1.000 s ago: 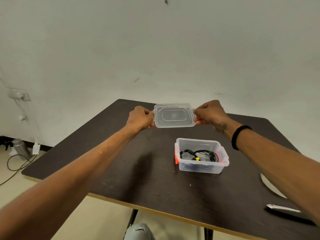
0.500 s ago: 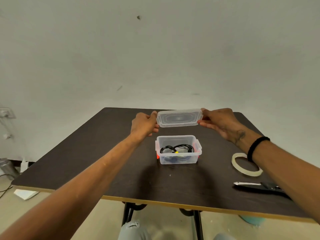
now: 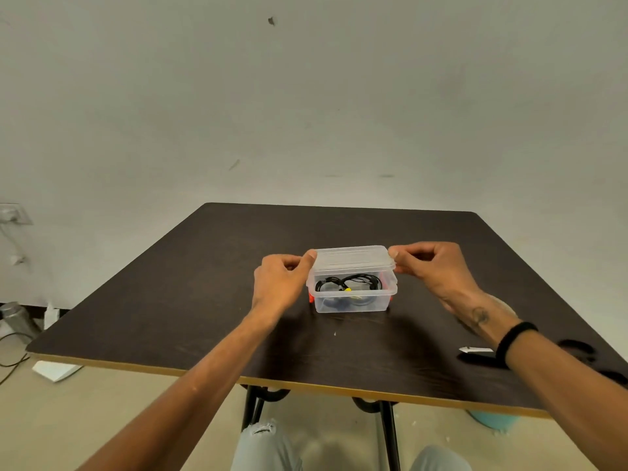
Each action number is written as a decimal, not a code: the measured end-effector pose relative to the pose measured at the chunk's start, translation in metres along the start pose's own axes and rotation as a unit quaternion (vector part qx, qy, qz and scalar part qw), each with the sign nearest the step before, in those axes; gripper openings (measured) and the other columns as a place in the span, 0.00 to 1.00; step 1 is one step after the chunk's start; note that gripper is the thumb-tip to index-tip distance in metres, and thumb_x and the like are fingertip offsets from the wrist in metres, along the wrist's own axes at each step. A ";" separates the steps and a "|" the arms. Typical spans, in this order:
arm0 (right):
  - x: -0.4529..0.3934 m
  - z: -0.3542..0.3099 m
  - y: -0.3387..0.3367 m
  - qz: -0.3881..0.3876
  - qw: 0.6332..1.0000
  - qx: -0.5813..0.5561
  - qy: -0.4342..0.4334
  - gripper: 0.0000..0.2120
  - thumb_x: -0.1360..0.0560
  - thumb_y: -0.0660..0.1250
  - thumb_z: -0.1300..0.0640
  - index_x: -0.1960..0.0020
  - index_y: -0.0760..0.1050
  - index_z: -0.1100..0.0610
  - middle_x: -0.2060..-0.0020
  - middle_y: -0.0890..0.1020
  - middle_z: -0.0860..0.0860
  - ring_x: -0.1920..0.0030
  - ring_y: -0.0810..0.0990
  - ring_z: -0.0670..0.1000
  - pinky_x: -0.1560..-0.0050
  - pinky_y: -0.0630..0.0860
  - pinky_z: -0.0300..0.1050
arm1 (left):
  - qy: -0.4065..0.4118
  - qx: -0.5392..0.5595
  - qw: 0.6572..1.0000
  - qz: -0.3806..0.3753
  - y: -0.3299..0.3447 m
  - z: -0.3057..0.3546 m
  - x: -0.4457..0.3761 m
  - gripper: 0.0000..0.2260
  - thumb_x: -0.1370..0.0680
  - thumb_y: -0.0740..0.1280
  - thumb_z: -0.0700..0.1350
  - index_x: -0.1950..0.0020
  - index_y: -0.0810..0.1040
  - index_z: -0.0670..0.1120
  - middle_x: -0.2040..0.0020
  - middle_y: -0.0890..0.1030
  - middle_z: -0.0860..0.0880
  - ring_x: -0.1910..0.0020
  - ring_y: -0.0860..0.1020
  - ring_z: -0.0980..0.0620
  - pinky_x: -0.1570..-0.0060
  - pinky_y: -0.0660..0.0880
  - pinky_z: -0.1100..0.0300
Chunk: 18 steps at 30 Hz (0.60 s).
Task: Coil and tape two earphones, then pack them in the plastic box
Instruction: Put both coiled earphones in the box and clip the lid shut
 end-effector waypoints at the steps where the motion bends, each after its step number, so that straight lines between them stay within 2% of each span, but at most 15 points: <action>1: 0.002 0.001 0.001 -0.004 1.000 0.016 -0.006 0.06 0.26 0.79 0.59 0.50 0.88 0.58 0.54 0.90 0.51 0.51 0.89 0.57 0.45 0.85 0.48 | 0.005 0.003 1.000 0.002 0.000 -0.001 0.002 0.16 0.19 0.68 0.59 0.48 0.89 0.50 0.58 0.86 0.56 0.59 0.83 0.59 0.66 0.71 0.72; 4: 0.009 0.002 0.006 -0.019 0.998 0.050 -0.015 0.10 0.30 0.82 0.57 0.50 0.88 0.57 0.55 0.90 0.49 0.52 0.89 0.50 0.49 0.85 0.42 | 0.016 0.008 1.000 0.004 0.004 -0.004 0.005 0.14 0.20 0.71 0.56 0.43 0.87 0.48 0.54 0.85 0.57 0.57 0.82 0.63 0.62 0.73 0.75; 8: 0.012 0.007 0.008 -0.004 1.000 0.026 -0.016 0.10 0.30 0.82 0.58 0.50 0.88 0.58 0.54 0.90 0.50 0.51 0.89 0.48 0.46 0.85 0.42 | 0.005 0.007 1.000 0.023 0.007 -0.007 0.004 0.12 0.21 0.73 0.52 0.43 0.87 0.45 0.57 0.85 0.54 0.58 0.83 0.61 0.61 0.75 0.73; 13: 0.013 0.008 0.007 0.009 0.998 0.056 -0.023 0.11 0.31 0.83 0.57 0.50 0.88 0.56 0.54 0.90 0.50 0.50 0.88 0.51 0.46 0.85 0.44 | -0.011 -0.004 0.999 0.038 0.006 -0.006 0.003 0.11 0.21 0.74 0.50 0.45 0.87 0.45 0.60 0.84 0.55 0.60 0.82 0.61 0.53 0.81 0.63; 15: 0.013 0.008 0.004 0.035 0.994 0.102 -0.026 0.10 0.30 0.82 0.55 0.49 0.87 0.54 0.54 0.89 0.49 0.52 0.87 0.50 0.48 0.85 0.45 | -0.020 -0.004 0.999 0.031 0.007 -0.006 0.003 0.10 0.21 0.73 0.50 0.44 0.87 0.45 0.56 0.86 0.52 0.58 0.84 0.57 0.48 0.84 0.56; 18: 0.013 0.012 0.002 0.069 0.987 0.142 0.007 0.07 0.26 0.80 0.54 0.50 0.87 0.54 0.55 0.88 0.49 0.53 0.86 0.48 0.52 0.83 0.44 | -0.045 0.007 0.999 0.010 0.008 -0.008 0.003 0.09 0.21 0.73 0.48 0.46 0.87 0.45 0.54 0.87 0.49 0.55 0.86 0.51 0.47 0.85 0.50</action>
Point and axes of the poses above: each hand's wrist, its own x-axis away from the middle knuckle, its own y-axis out of the palm, z = x × y, the point moved 8 cm from there along -x, towards the middle knuckle
